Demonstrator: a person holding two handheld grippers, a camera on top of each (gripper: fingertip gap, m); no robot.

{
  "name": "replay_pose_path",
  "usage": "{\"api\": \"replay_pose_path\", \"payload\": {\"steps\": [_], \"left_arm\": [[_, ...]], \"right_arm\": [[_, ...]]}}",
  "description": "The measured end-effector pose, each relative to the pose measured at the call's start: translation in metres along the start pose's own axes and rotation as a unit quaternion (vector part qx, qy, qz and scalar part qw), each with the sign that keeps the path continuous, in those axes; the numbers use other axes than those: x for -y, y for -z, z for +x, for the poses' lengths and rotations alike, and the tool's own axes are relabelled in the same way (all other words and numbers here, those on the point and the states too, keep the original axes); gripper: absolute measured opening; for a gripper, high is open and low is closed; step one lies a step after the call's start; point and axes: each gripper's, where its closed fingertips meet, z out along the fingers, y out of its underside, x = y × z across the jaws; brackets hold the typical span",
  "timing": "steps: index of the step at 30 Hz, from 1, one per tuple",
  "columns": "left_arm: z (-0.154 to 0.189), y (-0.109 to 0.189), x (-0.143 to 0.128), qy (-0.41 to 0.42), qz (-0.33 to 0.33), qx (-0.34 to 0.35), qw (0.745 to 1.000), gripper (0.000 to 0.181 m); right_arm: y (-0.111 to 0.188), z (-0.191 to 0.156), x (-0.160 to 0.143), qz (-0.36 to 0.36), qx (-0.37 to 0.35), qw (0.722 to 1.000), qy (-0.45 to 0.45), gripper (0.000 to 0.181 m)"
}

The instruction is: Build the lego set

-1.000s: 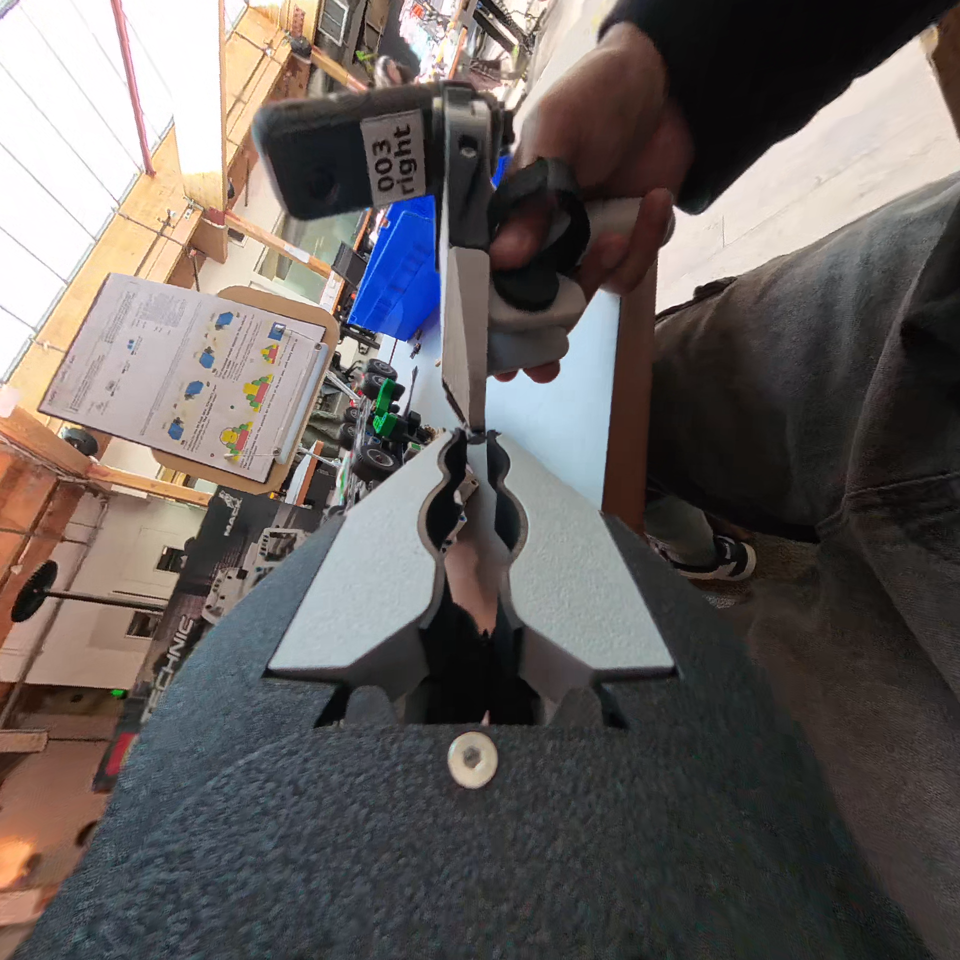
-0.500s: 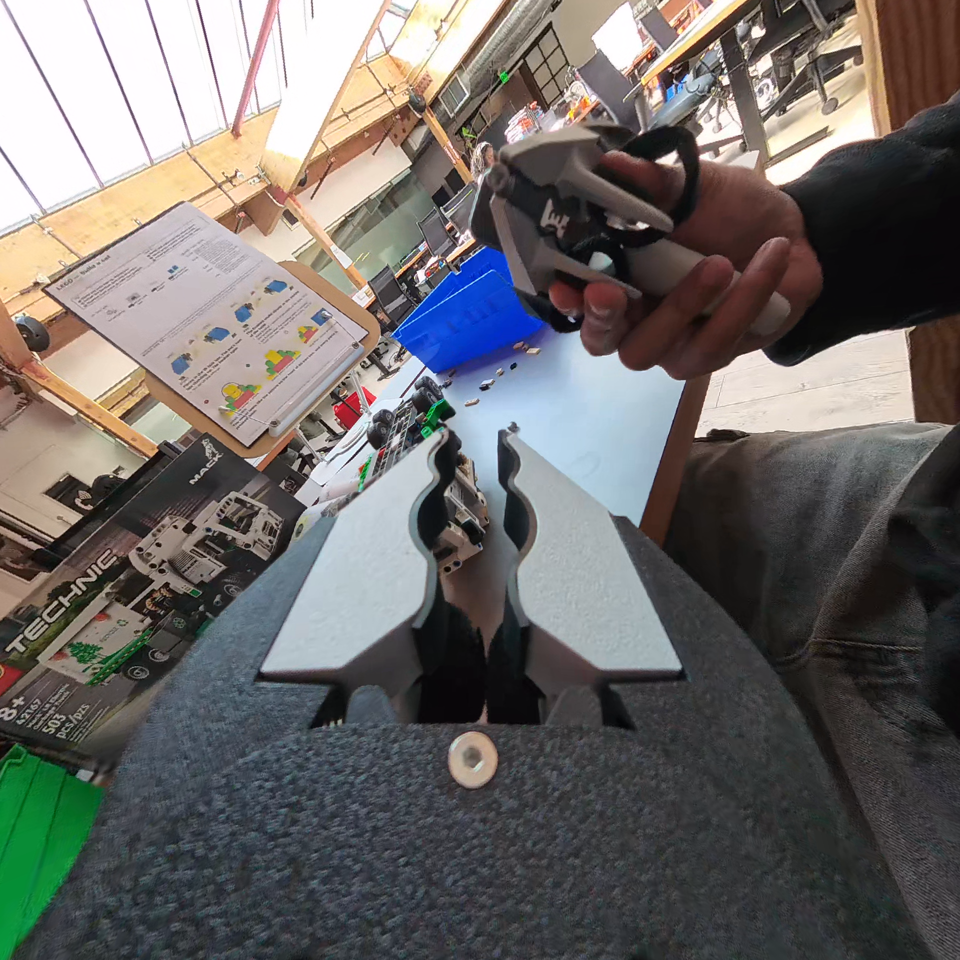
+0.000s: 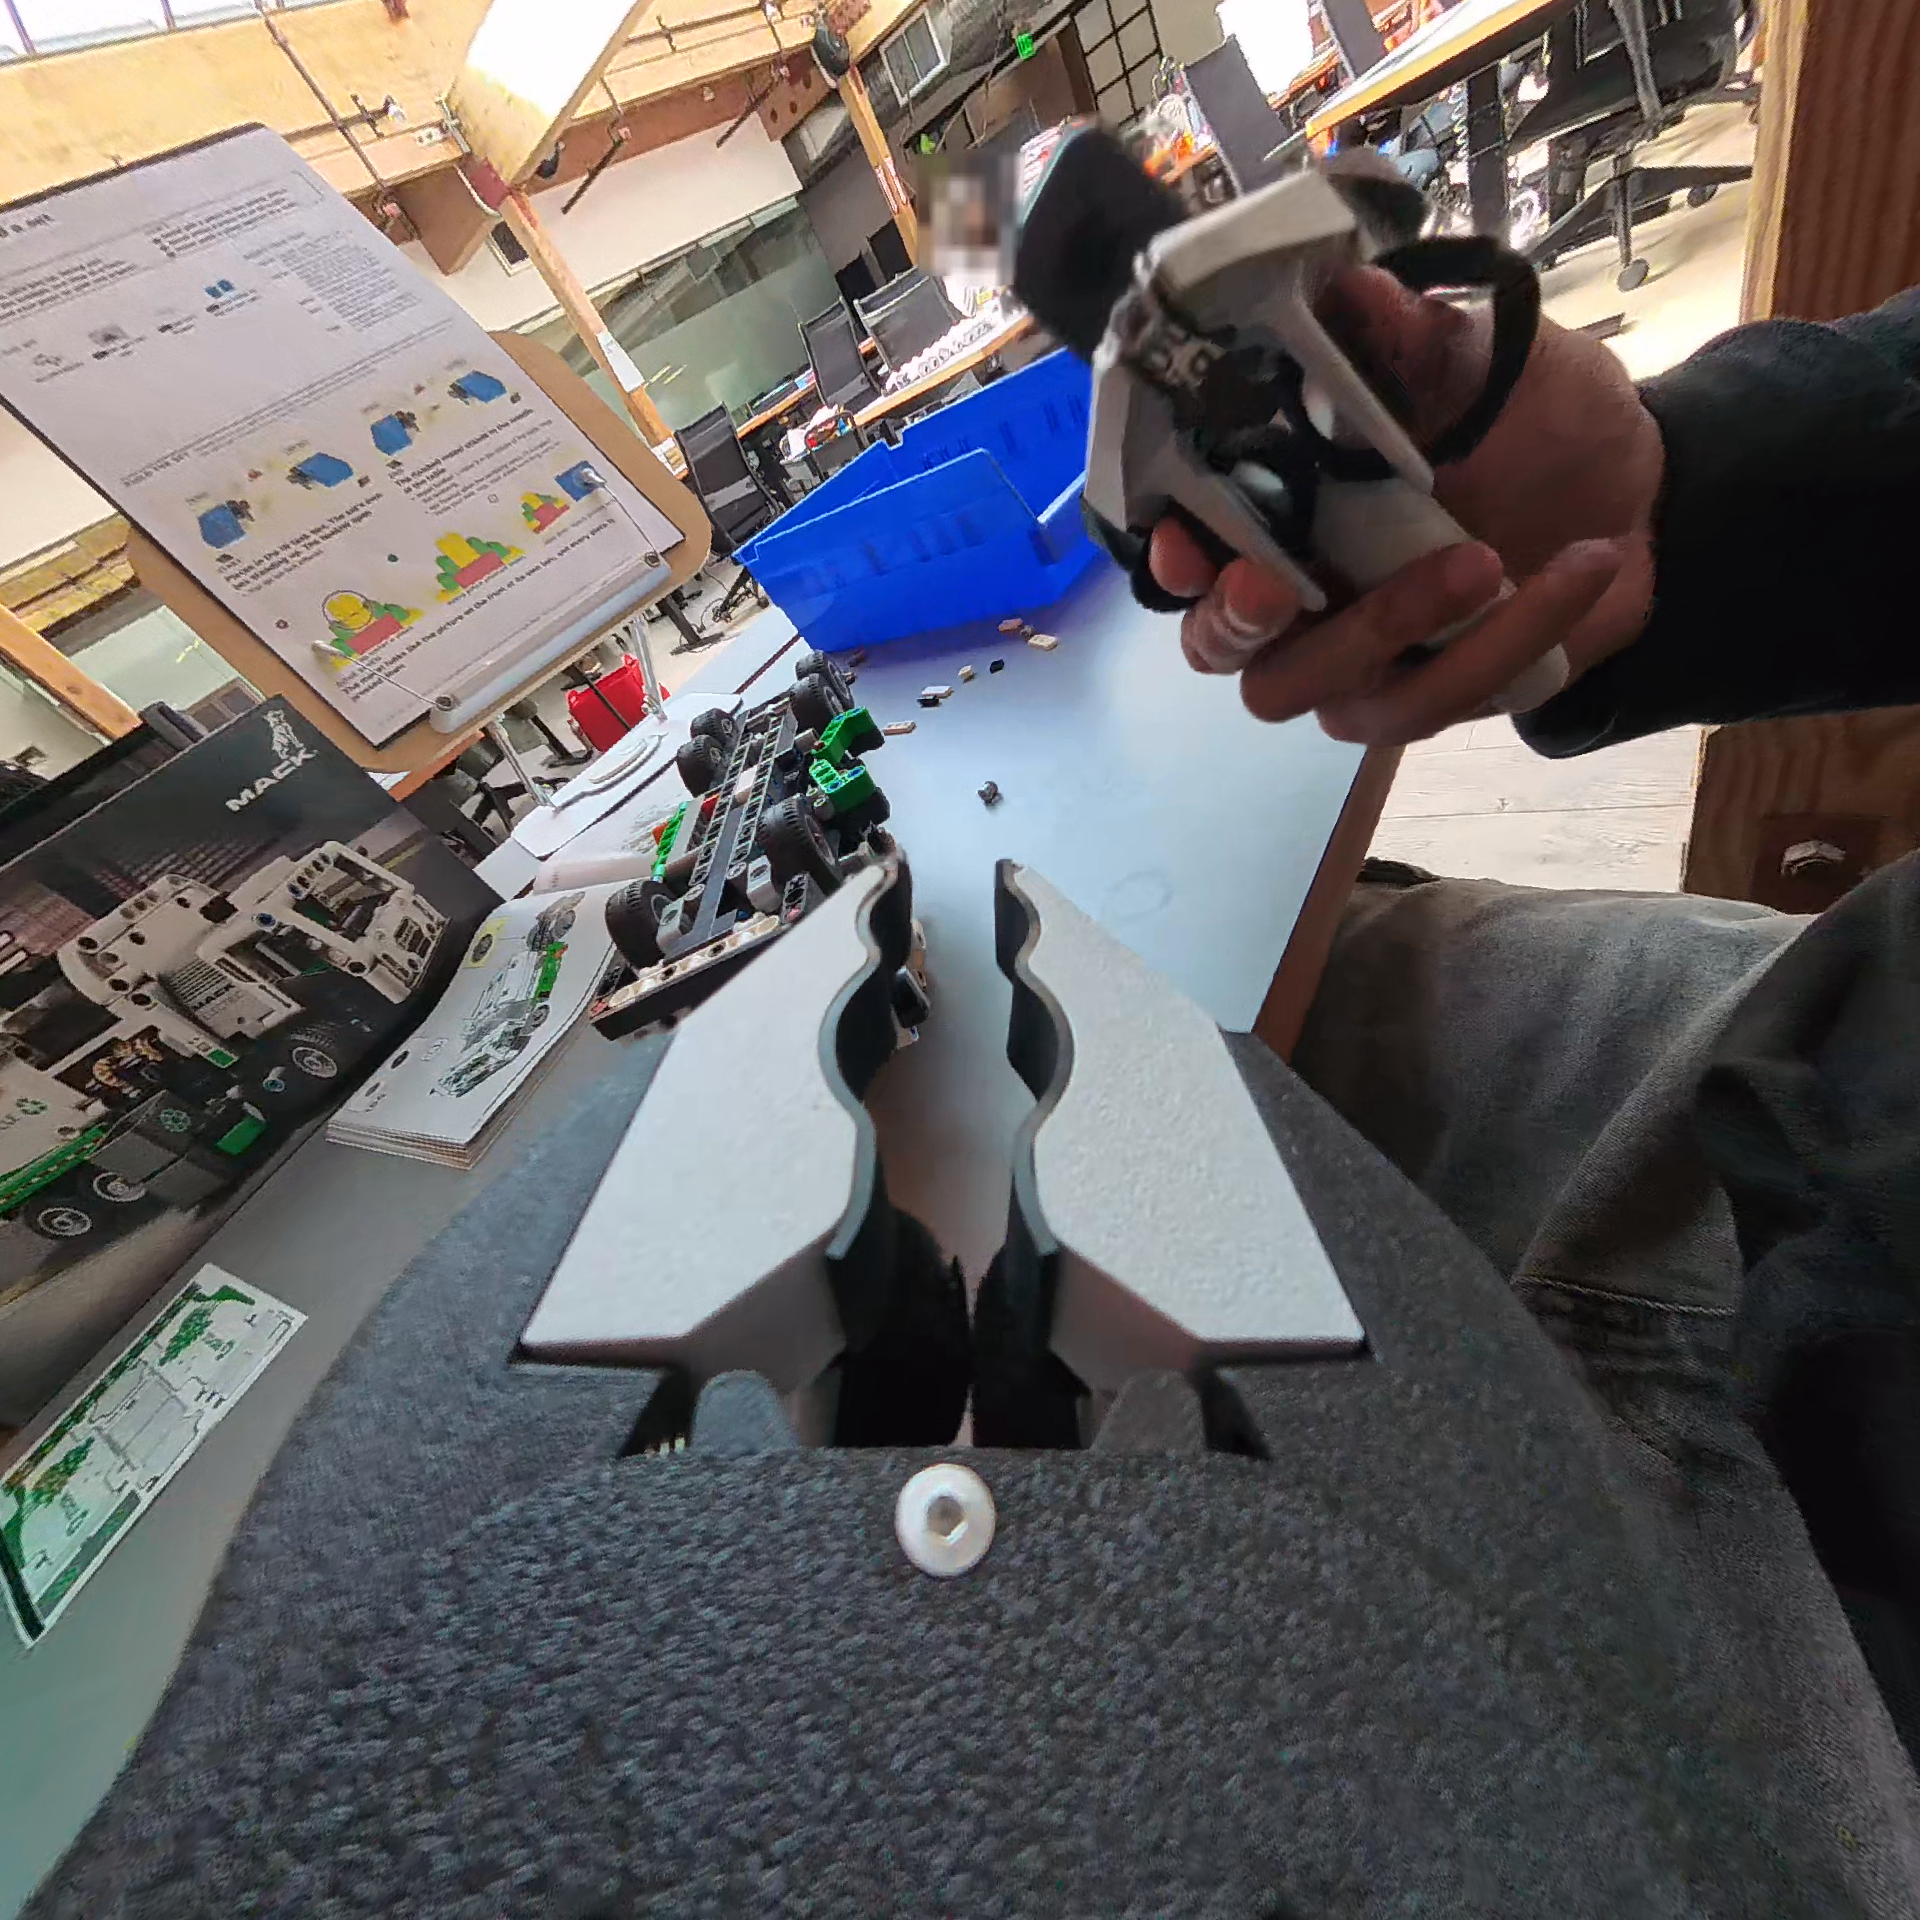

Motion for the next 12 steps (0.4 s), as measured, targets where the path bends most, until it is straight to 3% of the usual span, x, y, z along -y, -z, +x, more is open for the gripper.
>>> {"api": "replay_pose_path", "payload": {"steps": [1, 2, 4, 7, 8, 10, 12], "left_arm": [[-0.001, -0.001, -0.003, 0.003, -0.007, 0.003, 1.000, 0.014], [-0.003, -0.003, -0.006, 0.009, -0.016, 0.006, 1.000, 0.014], [-0.013, -0.009, -0.016, 0.028, -0.045, 0.018, 0.998, 0.028], [-0.038, -0.018, -0.030, 0.073, -0.088, 0.036, 0.993, 0.049], [-0.045, -0.019, -0.029, 0.081, -0.087, 0.037, 0.992, 0.055], [-0.056, -0.025, -0.033, 0.085, -0.110, 0.027, 0.990, 0.069], [-0.063, -0.034, -0.039, 0.089, -0.136, 0.008, 0.987, 0.082]], "right_arm": [[0.001, 0.015, -0.005, -0.026, -0.061, 0.996, 0.064, 0.005], [0.006, 0.035, -0.009, -0.060, -0.142, 0.976, 0.154, 0.005], [0.021, 0.063, 0.000, -0.103, -0.264, 0.894, 0.348, 0.005], [0.041, 0.098, 0.011, -0.203, -0.384, 0.705, 0.560, 0.005], [0.045, 0.108, 0.011, -0.225, -0.403, 0.662, 0.590, 0.005], [0.052, 0.123, 0.013, -0.235, -0.433, 0.611, 0.620, 0.005], [0.054, 0.135, 0.007, -0.255, -0.437, 0.598, 0.622, 0.004]]}}
